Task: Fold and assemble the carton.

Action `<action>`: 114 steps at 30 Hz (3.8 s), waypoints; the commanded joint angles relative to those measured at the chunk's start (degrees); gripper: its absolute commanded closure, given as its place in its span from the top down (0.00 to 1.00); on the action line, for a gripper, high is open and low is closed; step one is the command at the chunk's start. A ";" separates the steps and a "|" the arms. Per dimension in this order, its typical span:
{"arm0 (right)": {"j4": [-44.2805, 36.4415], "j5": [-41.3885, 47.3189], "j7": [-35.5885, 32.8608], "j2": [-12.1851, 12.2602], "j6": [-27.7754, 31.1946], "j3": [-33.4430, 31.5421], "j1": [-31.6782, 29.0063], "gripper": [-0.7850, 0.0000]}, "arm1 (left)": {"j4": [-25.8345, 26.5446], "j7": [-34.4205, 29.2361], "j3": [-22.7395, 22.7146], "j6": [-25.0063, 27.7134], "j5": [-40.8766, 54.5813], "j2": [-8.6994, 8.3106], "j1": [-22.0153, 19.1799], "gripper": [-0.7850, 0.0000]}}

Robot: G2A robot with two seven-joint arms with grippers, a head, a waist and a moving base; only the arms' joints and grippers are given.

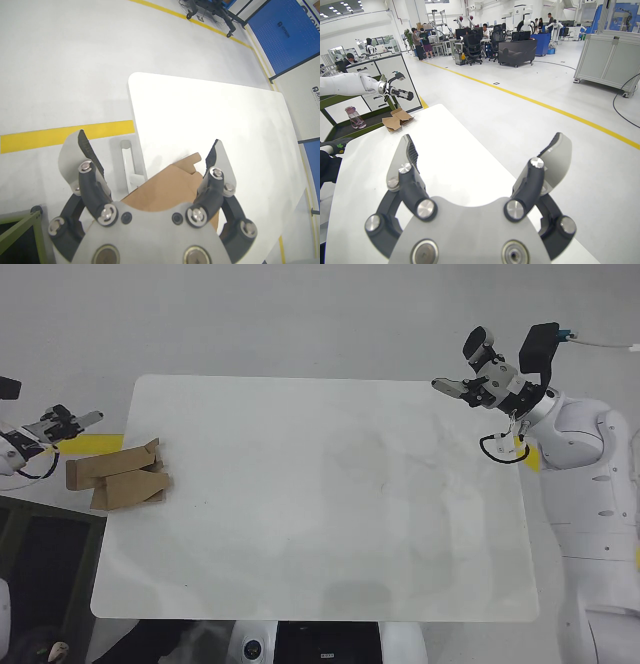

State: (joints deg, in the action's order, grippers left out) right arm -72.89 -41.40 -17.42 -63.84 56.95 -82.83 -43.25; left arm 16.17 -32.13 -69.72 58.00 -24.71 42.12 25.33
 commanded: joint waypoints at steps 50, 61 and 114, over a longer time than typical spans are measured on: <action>0.00 0.00 0.00 0.00 0.00 0.00 0.00 1.00 | -3.21 -28.72 -7.51 -17.03 21.81 -1.80 7.85 0.66; 0.00 0.00 0.00 0.00 0.00 0.00 0.00 1.00 | -1.59 -30.10 -8.87 -18.10 26.25 -1.95 9.52 0.00; 0.00 0.00 0.00 0.00 0.00 0.00 0.00 1.00 | 55.65 -20.95 9.17 -30.57 47.27 5.10 8.03 0.00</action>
State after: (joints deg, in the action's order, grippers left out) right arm -72.89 -41.40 -17.42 -63.84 56.95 -82.83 -43.25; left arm 71.34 -53.08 -61.29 27.20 22.73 46.95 33.56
